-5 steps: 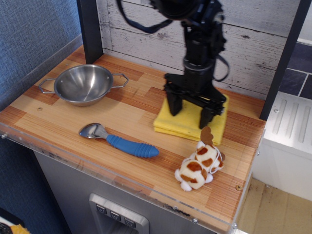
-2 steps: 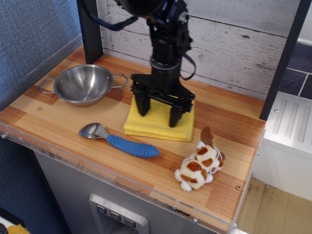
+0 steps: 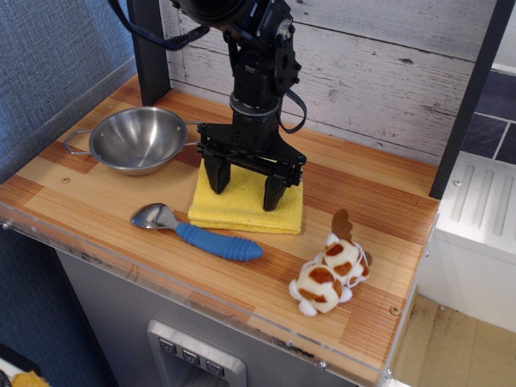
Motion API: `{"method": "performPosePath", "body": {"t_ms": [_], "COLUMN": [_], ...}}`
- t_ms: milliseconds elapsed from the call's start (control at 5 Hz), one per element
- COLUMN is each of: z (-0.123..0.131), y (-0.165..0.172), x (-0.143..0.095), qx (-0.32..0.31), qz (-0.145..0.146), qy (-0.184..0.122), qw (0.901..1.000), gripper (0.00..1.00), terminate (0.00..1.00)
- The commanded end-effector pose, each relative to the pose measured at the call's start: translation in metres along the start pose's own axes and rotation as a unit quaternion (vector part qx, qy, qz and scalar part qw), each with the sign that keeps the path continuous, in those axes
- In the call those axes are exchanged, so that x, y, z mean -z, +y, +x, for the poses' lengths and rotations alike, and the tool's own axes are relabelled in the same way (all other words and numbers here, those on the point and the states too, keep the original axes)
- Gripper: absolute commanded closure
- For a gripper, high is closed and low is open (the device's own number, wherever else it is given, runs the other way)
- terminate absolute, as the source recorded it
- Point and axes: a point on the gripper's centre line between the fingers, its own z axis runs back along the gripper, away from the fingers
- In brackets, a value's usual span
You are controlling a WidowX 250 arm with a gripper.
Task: Place the yellow cloth touching the spatula
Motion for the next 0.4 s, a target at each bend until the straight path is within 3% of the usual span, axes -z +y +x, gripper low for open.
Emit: {"method": "performPosePath", "body": {"t_ms": [0, 200], "z": [0.007, 0.015], "y": [-0.003, -0.007], "x": [-0.020, -0.044], "qx": [0.001, 0.021], "qz": [-0.007, -0.034], "qy": [-0.028, -0.056], "qw": [0.9996, 0.9976], "gripper": [0.00, 0.00], "terminate": [0.00, 0.00]}}
